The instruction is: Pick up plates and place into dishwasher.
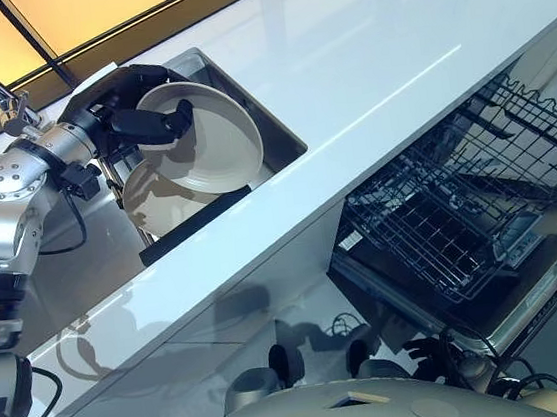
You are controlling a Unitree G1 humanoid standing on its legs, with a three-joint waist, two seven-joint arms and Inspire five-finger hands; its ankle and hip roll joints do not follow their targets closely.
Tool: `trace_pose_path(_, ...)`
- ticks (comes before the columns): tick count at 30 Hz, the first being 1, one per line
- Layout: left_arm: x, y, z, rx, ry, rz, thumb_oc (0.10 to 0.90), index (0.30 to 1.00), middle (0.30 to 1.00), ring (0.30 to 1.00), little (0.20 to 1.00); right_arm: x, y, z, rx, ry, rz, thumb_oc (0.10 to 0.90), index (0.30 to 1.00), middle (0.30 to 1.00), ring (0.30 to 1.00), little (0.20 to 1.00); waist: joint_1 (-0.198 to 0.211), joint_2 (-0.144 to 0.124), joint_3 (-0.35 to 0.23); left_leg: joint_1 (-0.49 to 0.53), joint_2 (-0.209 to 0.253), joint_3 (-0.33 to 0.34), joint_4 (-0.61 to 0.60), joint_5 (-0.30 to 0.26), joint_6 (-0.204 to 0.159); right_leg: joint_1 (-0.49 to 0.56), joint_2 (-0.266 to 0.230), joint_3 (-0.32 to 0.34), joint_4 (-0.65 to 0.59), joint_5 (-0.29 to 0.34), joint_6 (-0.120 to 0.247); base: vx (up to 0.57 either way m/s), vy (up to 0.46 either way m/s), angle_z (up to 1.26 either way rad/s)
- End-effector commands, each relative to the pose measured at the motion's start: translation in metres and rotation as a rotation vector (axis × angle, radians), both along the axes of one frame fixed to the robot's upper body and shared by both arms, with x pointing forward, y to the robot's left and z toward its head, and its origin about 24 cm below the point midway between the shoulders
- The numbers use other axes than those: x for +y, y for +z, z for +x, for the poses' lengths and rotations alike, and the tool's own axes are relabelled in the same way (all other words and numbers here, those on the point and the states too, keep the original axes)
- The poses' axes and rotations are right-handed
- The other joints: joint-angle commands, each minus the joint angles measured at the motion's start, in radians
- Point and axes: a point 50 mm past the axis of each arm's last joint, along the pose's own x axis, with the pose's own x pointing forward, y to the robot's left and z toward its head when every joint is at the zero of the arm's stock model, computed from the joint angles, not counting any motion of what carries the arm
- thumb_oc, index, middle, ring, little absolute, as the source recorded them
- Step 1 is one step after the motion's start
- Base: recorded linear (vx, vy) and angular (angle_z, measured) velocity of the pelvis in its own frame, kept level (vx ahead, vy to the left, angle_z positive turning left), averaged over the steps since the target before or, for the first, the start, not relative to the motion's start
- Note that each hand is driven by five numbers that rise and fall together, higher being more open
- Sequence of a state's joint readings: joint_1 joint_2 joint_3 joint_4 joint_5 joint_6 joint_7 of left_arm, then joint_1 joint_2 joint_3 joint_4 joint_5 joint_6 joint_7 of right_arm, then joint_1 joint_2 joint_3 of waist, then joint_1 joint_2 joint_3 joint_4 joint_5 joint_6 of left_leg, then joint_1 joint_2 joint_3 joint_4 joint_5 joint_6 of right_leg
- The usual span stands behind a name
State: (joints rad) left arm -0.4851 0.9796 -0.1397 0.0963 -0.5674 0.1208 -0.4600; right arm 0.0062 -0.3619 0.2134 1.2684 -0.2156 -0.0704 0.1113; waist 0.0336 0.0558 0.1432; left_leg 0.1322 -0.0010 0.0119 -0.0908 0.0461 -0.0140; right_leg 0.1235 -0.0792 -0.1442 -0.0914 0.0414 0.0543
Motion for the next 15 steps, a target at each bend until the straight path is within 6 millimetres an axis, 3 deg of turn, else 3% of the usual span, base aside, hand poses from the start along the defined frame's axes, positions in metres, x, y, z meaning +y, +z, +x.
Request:
trace_pose_path(1,0.007,0.061,-0.005,-0.351,0.068,-0.016,0.100,0.300,0.300,0.300,0.200,0.002,0.026,0.062,-0.358,-0.102,0.101,0.800,0.900,0.900,0.900,0.900,-0.020,0.043,-0.063,-0.013,-0.069,0.014,0.012,-0.104,0.037,-0.033,0.086,0.009,0.096,-0.157,0.002,0.00,0.000,0.00)
trace_pose_path(4,0.023,0.070,-0.007,-0.448,0.198,-0.026,0.100,0.300,0.300,0.300,0.200,0.022,0.039,0.082,-0.447,-0.115,0.302,0.800,0.900,0.900,0.900,0.900,-0.036,0.037,-0.063,-0.012,-0.067,0.019,0.012,-0.106,0.039,-0.034,0.086,0.014,0.096,-0.160,0.001,-0.02,-0.011,-0.09)
trace_pose_path(6,0.043,0.080,-0.012,-0.557,0.317,-0.049,0.100,0.300,0.300,0.300,0.200,0.044,0.046,0.086,-0.440,-0.117,0.556,0.800,0.900,0.900,0.900,0.900,-0.048,0.030,-0.064,-0.011,-0.067,0.024,0.011,-0.106,0.041,-0.035,0.087,0.014,0.095,-0.162,0.000,-0.04,-0.026,-0.15)
trace_pose_path(9,0.073,0.092,-0.023,-0.731,0.477,-0.037,0.100,0.300,0.300,0.300,0.200,0.075,0.060,0.091,-0.447,-0.262,0.957,0.800,0.900,0.900,0.900,0.900,-0.056,0.021,-0.072,-0.007,-0.066,0.033,0.009,-0.107,0.042,-0.031,0.085,0.010,0.093,-0.164,0.001,-0.02,-0.021,-0.12)
trace_pose_path(11,0.079,0.095,-0.030,-0.797,0.504,-0.059,0.100,0.300,0.300,0.300,0.200,0.087,0.070,0.097,-0.476,-0.366,1.137,0.800,0.900,0.900,0.900,0.900,-0.057,0.016,-0.078,-0.006,-0.063,0.038,0.007,-0.108,0.042,-0.029,0.083,0.006,0.090,-0.164,0.002,-0.01,-0.013,-0.10)
trace_pose_path(15,0.067,0.090,-0.040,-0.862,0.486,-0.072,0.100,0.300,0.300,0.300,0.200,0.110,0.091,0.104,-0.533,-0.479,1.410,0.800,0.900,0.900,0.900,0.900,-0.068,0.009,-0.086,-0.003,-0.056,0.052,0.005,-0.112,0.047,-0.032,0.080,0.011,0.091,-0.165,0.006,0.00,0.002,-0.01)
